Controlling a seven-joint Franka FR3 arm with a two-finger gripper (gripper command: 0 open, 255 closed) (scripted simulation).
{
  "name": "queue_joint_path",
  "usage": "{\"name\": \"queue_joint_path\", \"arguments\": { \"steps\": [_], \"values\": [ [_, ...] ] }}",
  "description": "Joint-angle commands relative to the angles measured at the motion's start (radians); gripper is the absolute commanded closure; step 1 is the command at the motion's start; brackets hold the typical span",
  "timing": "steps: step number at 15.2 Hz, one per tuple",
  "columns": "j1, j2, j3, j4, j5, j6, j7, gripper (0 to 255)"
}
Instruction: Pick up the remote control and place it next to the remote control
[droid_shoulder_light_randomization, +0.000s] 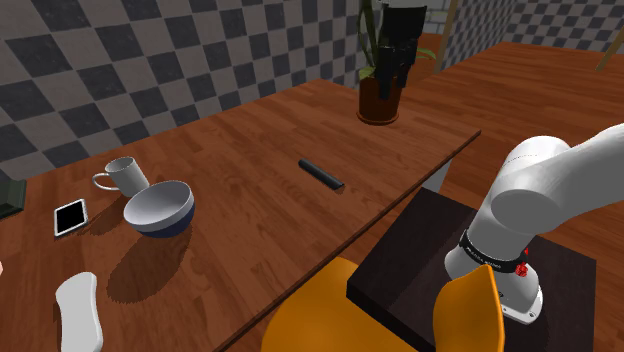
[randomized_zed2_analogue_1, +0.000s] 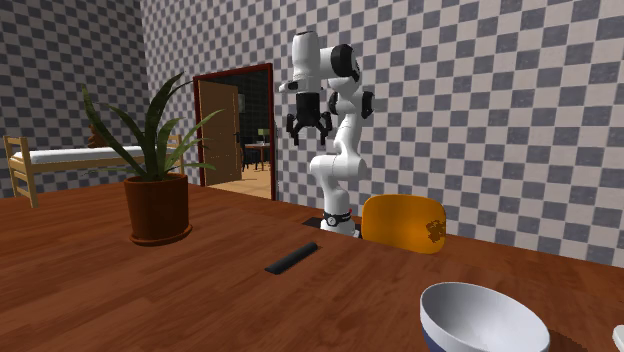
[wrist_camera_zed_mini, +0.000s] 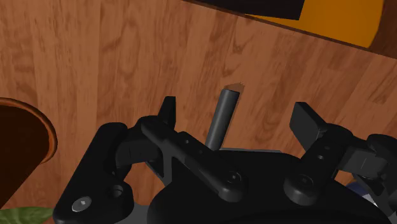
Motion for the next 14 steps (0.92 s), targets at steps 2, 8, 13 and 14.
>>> {"name": "queue_joint_path", "arguments": {
  "steps": [2, 8, 13, 14],
  "values": [
    [-0.002, 0.017, 0.011, -0.016, 0.003, 0.034, 0.016, 0],
    [-0.014, 0.149, 0.078, -0.081, 0.011, 0.235, 0.116, 0],
    [-0.029, 0.297, 0.130, -0.094, 0.000, 0.396, 0.204, 0],
    [-0.032, 0.330, 0.139, -0.092, -0.005, 0.427, 0.223, 0]
  ]
}}
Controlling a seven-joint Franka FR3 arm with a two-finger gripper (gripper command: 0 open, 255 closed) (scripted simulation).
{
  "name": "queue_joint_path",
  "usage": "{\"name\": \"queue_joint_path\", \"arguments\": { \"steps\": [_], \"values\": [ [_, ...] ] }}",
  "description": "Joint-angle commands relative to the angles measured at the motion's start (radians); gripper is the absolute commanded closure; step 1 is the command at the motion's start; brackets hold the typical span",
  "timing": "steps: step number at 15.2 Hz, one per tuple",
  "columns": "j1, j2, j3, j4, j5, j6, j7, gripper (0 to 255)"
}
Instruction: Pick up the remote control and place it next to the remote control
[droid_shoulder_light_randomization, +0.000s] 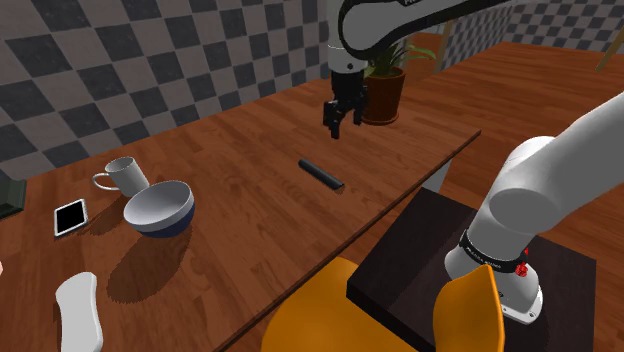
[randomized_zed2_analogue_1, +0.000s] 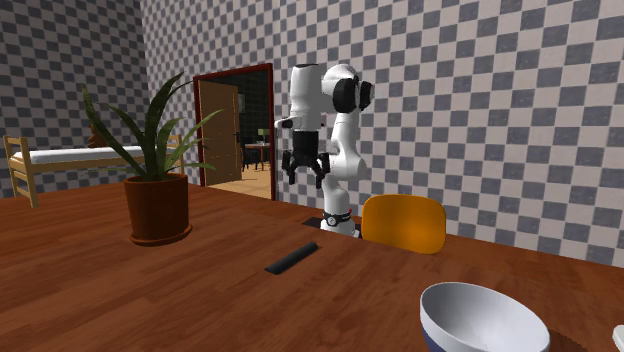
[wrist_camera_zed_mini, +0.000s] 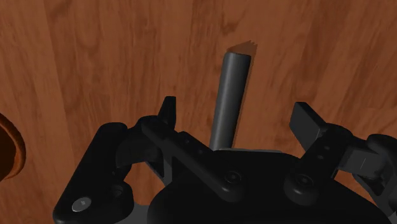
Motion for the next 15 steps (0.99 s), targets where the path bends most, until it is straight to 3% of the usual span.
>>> {"name": "queue_joint_path", "arguments": {
  "steps": [1, 12, 15],
  "values": [
    [-0.009, 0.068, 0.018, -0.007, -0.011, 0.076, 0.037, 0],
    [-0.044, 0.486, 0.082, 0.129, -0.158, 0.337, 0.285, 0],
    [-0.043, 0.509, 0.080, 0.122, -0.169, 0.366, 0.295, 0]
  ]
}}
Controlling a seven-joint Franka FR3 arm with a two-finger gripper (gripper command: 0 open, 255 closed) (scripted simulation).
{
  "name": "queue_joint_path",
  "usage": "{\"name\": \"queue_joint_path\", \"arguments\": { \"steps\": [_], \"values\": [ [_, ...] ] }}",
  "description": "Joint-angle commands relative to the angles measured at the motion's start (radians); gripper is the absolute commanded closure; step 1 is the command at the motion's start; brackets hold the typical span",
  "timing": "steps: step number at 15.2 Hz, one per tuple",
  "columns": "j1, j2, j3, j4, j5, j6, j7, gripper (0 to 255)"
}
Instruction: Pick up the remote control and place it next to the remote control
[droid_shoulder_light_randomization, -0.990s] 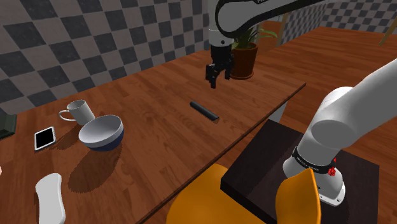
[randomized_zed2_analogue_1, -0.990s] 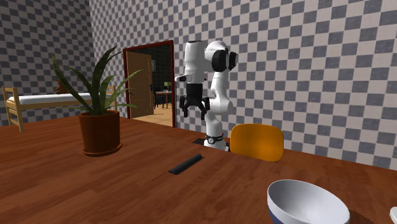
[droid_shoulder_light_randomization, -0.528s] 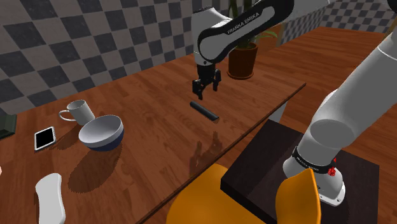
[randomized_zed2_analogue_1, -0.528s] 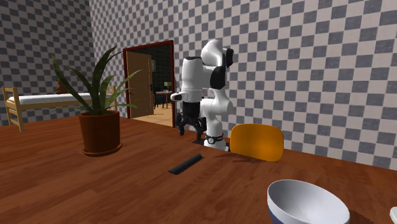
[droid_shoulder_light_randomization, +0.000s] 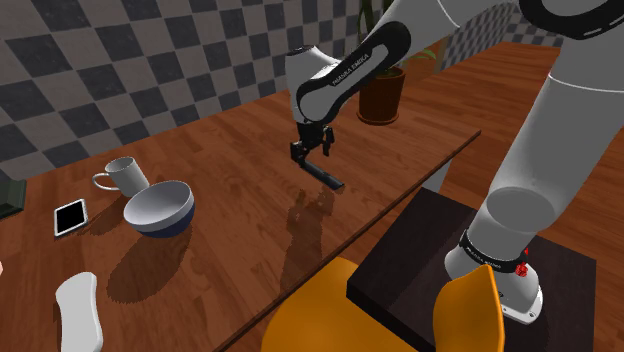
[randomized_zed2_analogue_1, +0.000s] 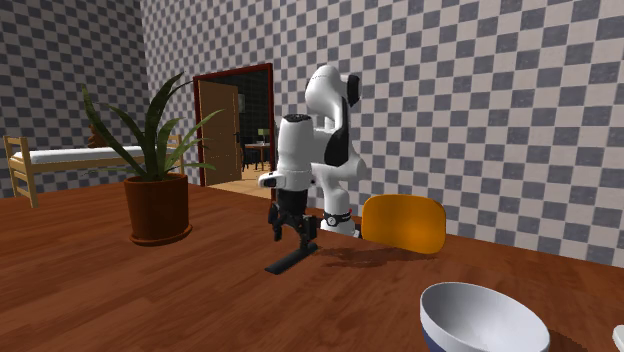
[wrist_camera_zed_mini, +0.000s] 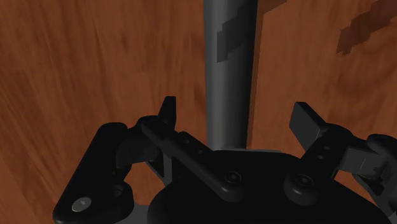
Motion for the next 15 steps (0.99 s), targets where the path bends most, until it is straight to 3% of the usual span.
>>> {"name": "queue_joint_path", "arguments": {
  "steps": [1, 5, 13, 14, 15],
  "values": [
    [-0.001, 0.021, -0.002, -0.006, -0.010, 0.027, 0.008, 0],
    [-0.002, 0.061, -0.006, -0.027, -0.030, 0.086, 0.021, 0],
    [-0.002, 0.061, -0.006, -0.027, -0.029, 0.086, 0.021, 0],
    [-0.002, 0.061, -0.006, -0.027, -0.029, 0.086, 0.021, 255],
    [-0.002, 0.061, -0.006, -0.027, -0.029, 0.086, 0.021, 255]
  ]
}}
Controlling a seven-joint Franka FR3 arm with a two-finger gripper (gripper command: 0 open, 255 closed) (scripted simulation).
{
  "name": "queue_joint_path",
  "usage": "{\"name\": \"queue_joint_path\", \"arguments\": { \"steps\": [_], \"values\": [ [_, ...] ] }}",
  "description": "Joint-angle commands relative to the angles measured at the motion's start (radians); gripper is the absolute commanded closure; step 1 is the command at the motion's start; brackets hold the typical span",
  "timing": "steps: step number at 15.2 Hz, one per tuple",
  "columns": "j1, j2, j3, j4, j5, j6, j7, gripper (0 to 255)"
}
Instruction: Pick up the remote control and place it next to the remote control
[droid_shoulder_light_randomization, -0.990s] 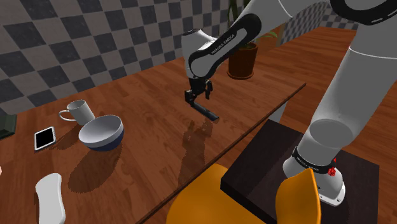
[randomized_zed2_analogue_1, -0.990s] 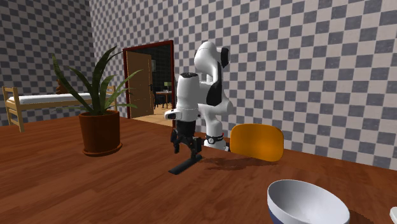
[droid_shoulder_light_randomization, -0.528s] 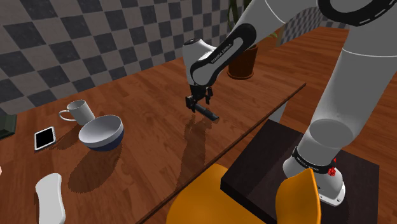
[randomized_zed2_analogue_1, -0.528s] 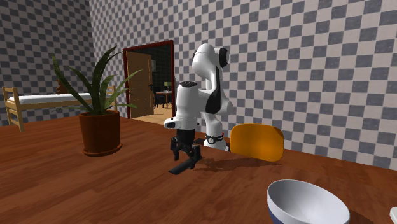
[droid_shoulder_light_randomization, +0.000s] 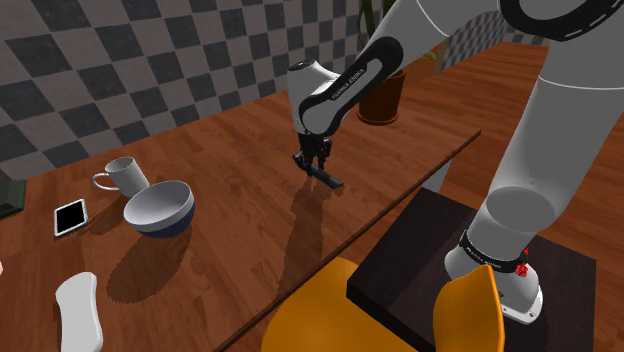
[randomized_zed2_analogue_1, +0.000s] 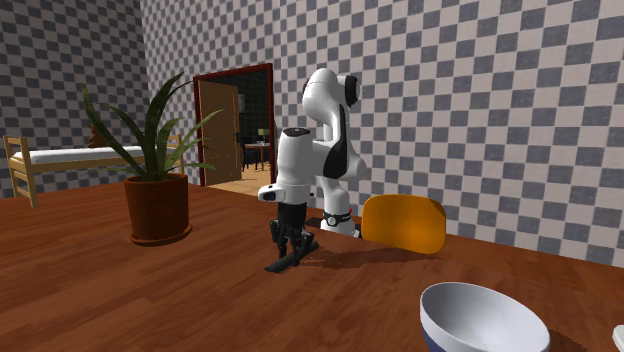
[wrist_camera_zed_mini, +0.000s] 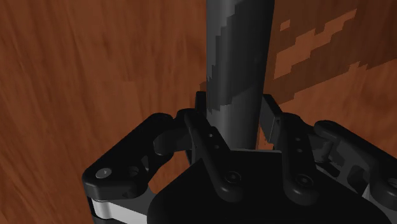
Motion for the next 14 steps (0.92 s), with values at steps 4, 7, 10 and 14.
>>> {"name": "queue_joint_path", "arguments": {
  "steps": [4, 7, 10, 14],
  "values": [
    [-0.002, 0.003, -0.002, -0.002, -0.001, 0.000, -0.001, 255],
    [-0.001, 0.000, -0.002, -0.005, 0.000, 0.001, 0.000, 255],
    [-0.002, -0.017, 0.000, 0.006, 0.008, -0.026, -0.008, 255],
    [-0.003, -0.051, 0.002, 0.024, 0.025, -0.077, -0.022, 255]
  ]
}}
